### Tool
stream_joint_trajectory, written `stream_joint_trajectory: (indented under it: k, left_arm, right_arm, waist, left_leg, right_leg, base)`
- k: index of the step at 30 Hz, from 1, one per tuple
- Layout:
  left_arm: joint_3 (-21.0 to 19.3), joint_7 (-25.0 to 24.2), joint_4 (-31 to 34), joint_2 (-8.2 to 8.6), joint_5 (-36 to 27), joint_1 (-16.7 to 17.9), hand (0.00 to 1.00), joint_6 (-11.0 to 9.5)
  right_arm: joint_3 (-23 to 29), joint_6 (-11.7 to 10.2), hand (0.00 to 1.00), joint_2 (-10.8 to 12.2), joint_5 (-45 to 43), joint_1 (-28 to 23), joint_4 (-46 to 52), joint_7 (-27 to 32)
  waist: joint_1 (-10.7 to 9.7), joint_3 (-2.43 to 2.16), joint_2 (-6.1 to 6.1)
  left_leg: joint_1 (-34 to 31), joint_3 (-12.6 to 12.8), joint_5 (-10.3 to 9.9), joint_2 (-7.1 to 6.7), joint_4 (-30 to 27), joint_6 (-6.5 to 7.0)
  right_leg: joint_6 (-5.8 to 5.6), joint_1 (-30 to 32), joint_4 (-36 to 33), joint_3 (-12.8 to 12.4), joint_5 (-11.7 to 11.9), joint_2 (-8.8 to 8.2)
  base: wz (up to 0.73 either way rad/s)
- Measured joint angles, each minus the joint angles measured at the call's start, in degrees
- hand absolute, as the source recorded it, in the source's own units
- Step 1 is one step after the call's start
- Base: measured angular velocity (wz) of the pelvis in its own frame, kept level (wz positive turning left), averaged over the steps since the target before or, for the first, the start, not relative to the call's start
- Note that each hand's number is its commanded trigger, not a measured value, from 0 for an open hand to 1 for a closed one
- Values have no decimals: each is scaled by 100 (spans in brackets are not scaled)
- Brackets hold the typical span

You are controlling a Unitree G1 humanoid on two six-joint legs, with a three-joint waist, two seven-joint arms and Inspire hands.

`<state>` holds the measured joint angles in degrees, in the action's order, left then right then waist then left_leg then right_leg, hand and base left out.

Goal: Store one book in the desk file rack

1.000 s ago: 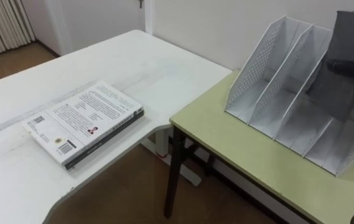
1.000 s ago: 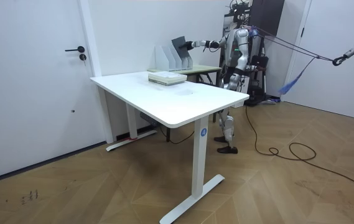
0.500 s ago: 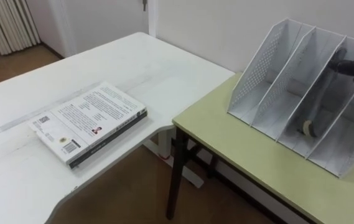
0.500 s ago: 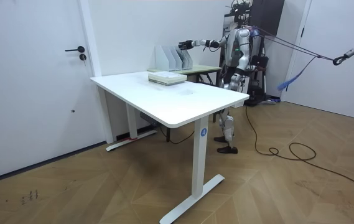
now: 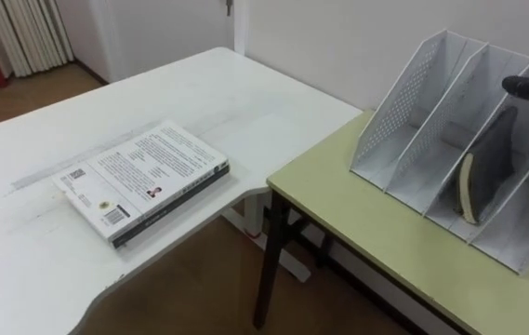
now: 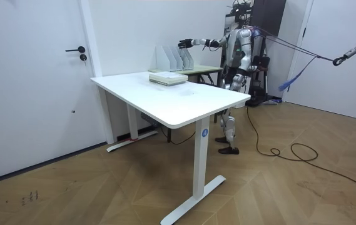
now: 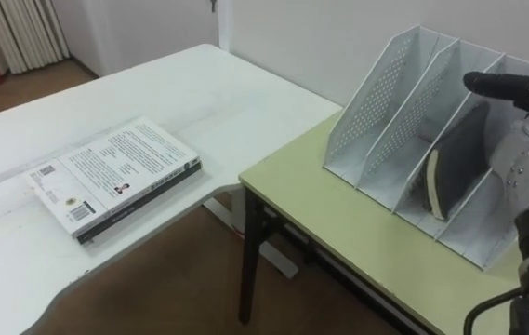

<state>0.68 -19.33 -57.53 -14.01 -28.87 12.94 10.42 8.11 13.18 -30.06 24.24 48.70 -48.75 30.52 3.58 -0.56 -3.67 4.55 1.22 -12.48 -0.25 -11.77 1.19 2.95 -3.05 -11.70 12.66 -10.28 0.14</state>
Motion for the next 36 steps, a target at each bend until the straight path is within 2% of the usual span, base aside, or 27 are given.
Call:
stream_joint_trajectory:
  k: [5,8,12,16,20,22,27,30,33,36]
  left_arm:
    - [-1,-4,11,-1,-27,6,0,-8]
    - [-7,-33,7,-6,-28,8,0,-13]
    - [10,-38,1,-19,-25,-18,0,-37]
    - [5,-68,-52,-19,-30,-13,0,-129]
    - [15,-139,-55,-28,-27,6,0,-220]
    - [26,-165,-103,-33,-25,-10,0,-250]
    - [153,-174,-112,-69,-72,-46,0,-385]
    - [195,-230,-123,-107,-88,-106,0,-418]
    - [250,-396,-182,-181,-77,-113,0,-405]
    - [346,-528,-236,-265,-87,-211,0,-399]
  right_arm:
    - [-20,-77,0,0,-3,62,78,66]
    - [-78,-79,0,15,1,61,454,69]
    - [-443,-81,0,3,-1,63,1412,-5]
    - [-464,-96,0,5,-31,-47,2412,-306]
    - [-619,-223,0,9,-45,-67,3070,-647]
    - [-878,-327,0,11,-76,-124,3509,-1035]
    - [-1254,-351,0,13,-56,-680,4509,-2021]
    - [-1461,-364,0,16,5,-943,4880,-2821]
    - [-1813,-361,0,13,33,-963,4963,-3761]
    - [-2101,-359,0,12,41,-1232,5016,-4691]
  waist:
    - [4,0,0]
    - [42,-2,7]
    - [59,-3,-1]
    - [19,-1,-1]
    - [13,38,25]
    - [4,68,38]
    - [10,80,16]
    - [20,69,-5]
    - [29,64,-26]
    - [83,40,-91]
  left_leg:
    - [-7,0,1,-5,39,1]
    - [-23,36,1,-4,47,2]
    - [-79,75,1,16,37,1]
    - [-49,53,1,12,33,0]
    - [47,102,0,41,42,-1]
    - [81,171,-1,40,57,-2]
    - [102,225,0,50,66,-5]
    - [50,256,-1,82,64,-5]
    - [0,293,0,103,57,-5]
    - [6,316,-1,113,49,-5]
  right_leg:
    - [-4,6,-1,12,-3,8]
    - [-9,38,-9,-12,-5,8]
    - [-5,149,-56,-118,-3,31]
    - [-4,91,-33,-101,-3,26]
    - [-3,-11,-6,-114,1,13]
    - [8,-15,-14,-168,10,23]
    - [17,25,7,-216,14,29]
    - [15,106,-8,-243,15,21]
    - [15,106,2,-257,63,34]
    - [17,91,-1,-272,68,41]
  base:
    - [0]
    - [-6]
    - [-9]
    - [2]
    - [-1]
    - [-12]
    - [-6]
    - [-6]
    - [-7]
    - [-1]
